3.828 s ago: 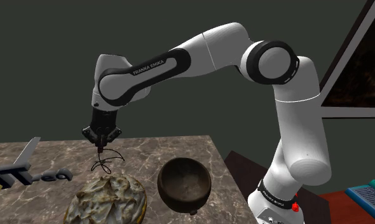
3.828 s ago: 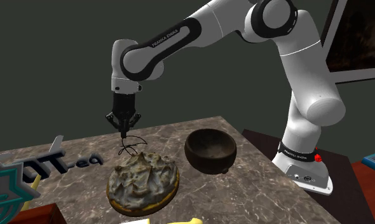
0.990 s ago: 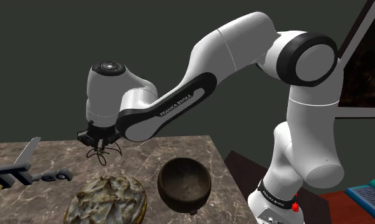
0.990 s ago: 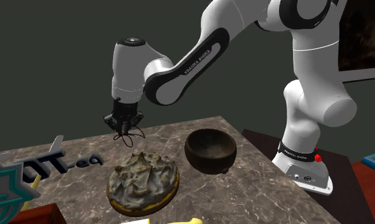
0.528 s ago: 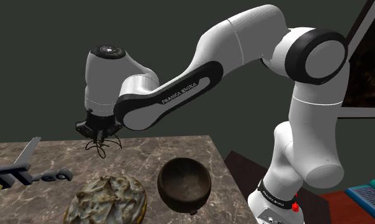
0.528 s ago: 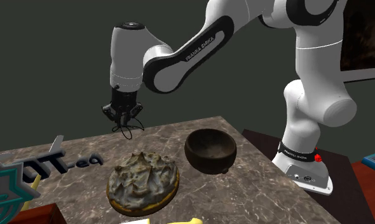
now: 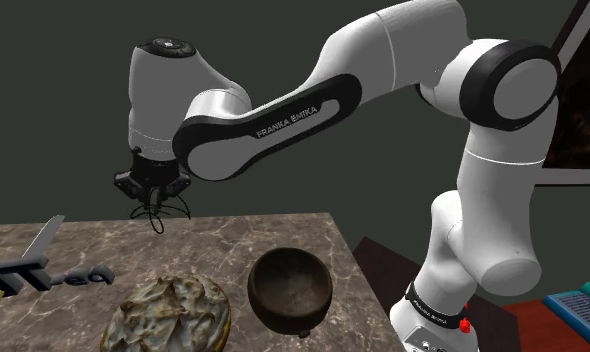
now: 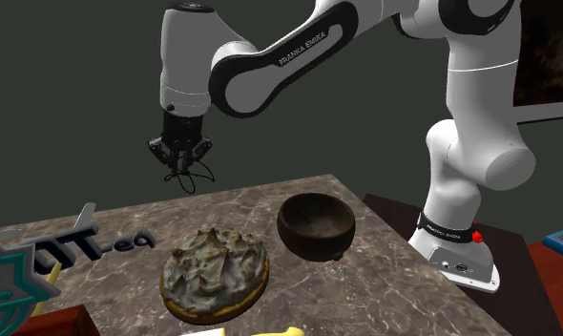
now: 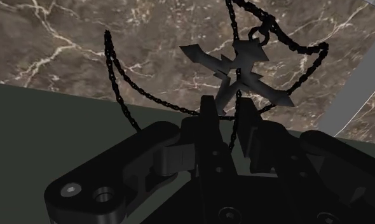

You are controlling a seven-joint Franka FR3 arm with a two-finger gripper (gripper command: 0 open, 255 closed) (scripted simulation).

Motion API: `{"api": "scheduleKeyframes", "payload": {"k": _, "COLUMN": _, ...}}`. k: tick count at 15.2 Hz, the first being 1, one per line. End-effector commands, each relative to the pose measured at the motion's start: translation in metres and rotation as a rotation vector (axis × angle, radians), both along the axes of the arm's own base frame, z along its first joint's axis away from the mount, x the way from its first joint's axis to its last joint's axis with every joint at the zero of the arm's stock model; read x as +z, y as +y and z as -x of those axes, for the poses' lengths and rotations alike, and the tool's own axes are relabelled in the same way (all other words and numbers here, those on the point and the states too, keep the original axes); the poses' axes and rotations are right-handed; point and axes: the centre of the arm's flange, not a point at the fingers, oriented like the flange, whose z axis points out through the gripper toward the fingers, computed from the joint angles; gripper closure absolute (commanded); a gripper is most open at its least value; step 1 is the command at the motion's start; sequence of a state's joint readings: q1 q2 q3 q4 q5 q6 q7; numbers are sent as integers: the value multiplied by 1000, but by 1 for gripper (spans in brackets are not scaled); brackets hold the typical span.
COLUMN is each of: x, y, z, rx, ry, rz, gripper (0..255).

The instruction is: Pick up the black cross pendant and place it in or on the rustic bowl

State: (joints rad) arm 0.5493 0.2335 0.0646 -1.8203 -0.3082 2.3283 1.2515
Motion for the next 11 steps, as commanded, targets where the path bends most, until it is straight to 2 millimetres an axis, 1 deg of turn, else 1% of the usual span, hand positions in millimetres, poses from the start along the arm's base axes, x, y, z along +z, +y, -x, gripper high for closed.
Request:
{"api": "scheduleKeyframes", "payload": {"k": 1, "x": 10, "y": 1, "z": 0, "rx": 0, "ry": 0, "rz": 0, "gripper": 255}}
{"api": "scheduleKeyframes", "payload": {"k": 4, "x": 26, "y": 1, "z": 0, "rx": 0, "ry": 0, "rz": 0, "gripper": 255}}
{"api": "scheduleKeyframes", "payload": {"k": 5, "x": 28, "y": 1, "z": 0, "rx": 0, "ry": 0, "rz": 0, "gripper": 255}}
{"api": "scheduleKeyframes", "payload": {"k": 11, "x": 29, "y": -24, "z": 75, "rx": 0, "ry": 0, "rz": 0, "gripper": 255}}
